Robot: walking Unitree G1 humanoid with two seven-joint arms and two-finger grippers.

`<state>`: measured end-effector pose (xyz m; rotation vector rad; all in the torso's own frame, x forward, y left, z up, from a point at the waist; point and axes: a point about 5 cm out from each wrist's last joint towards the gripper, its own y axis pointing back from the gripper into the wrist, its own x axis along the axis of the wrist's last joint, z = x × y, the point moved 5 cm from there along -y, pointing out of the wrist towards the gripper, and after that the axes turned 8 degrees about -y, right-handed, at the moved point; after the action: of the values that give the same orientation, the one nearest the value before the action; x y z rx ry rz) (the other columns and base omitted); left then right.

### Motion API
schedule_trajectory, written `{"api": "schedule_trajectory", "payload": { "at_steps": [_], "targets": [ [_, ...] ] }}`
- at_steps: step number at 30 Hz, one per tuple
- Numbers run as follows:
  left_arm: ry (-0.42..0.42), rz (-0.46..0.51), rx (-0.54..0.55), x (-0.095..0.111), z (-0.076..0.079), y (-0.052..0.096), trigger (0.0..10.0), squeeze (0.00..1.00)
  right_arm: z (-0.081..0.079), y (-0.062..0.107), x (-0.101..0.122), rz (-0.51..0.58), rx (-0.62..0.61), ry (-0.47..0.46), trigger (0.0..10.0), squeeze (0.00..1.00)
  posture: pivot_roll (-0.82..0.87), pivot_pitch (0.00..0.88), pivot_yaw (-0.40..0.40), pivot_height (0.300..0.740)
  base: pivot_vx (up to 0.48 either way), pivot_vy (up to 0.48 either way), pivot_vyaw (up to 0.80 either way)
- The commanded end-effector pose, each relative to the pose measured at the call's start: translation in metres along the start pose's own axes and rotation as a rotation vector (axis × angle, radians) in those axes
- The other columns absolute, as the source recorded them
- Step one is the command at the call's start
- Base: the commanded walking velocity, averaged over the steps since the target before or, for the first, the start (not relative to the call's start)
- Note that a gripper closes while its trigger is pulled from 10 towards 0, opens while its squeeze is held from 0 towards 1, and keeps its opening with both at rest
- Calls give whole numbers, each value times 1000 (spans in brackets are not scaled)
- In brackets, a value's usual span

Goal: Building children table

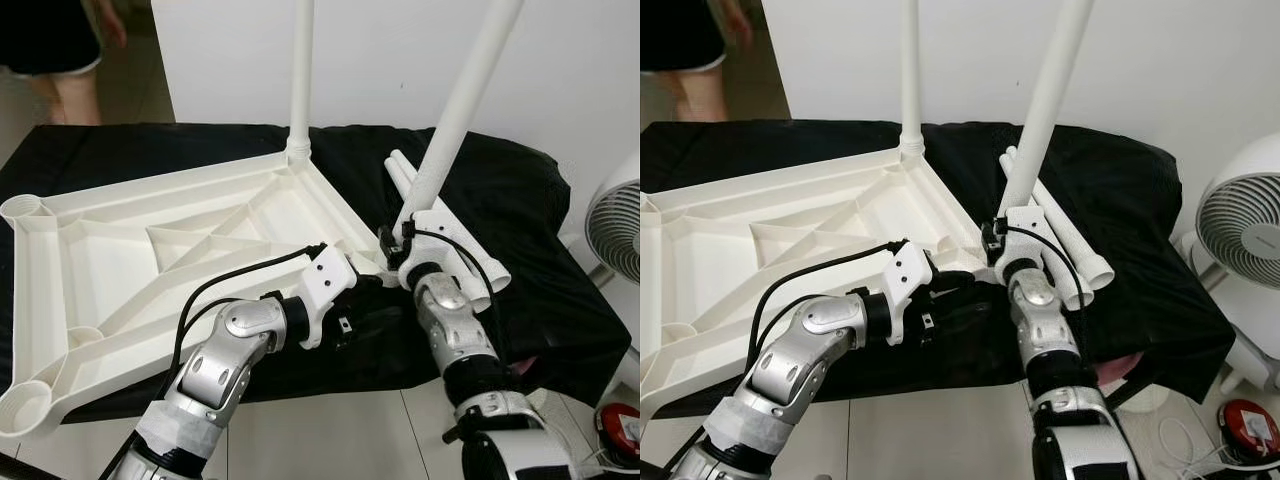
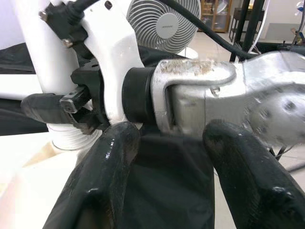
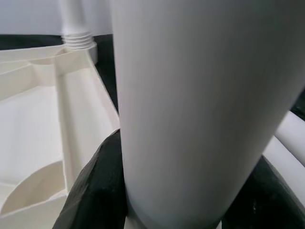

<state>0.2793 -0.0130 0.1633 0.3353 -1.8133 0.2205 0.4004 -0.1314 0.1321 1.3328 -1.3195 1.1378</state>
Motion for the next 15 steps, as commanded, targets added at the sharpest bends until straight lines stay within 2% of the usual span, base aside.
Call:
{"api": "schedule_trajectory", "payload": {
  "at_steps": [1, 5, 7, 10, 15],
  "targets": [
    [-15, -9, 44, 0, -5, -3, 10000, 0, 12, 7, -20, -74, -83, -15, 10000, 0, -66, 0, -50, 740, 0, 0, 0],
    [-17, -12, 49, -1, -6, -3, 10000, 0, 6, 11, -17, -49, -119, -40, 10000, 0, -62, 0, -55, 740, 0, 0, 0],
    [-20, -17, 60, -2, -8, -1, 10000, 0, -9, 20, -14, -28, -150, -101, 10000, 0, -58, 0, -55, 740, 0, 0, 0],
    [-21, -20, 69, -2, -10, 1, 10000, 0, -18, 25, -11, -30, -149, -125, 10000, 0, -59, 0, -55, 740, 0, 0, 0],
    [-25, -26, 82, -3, -15, 3, 10000, 0, -19, 28, -8, -36, -153, -118, 10000, 0, -60, 0, -53, 740, 0, 0, 0]
  ]
}}
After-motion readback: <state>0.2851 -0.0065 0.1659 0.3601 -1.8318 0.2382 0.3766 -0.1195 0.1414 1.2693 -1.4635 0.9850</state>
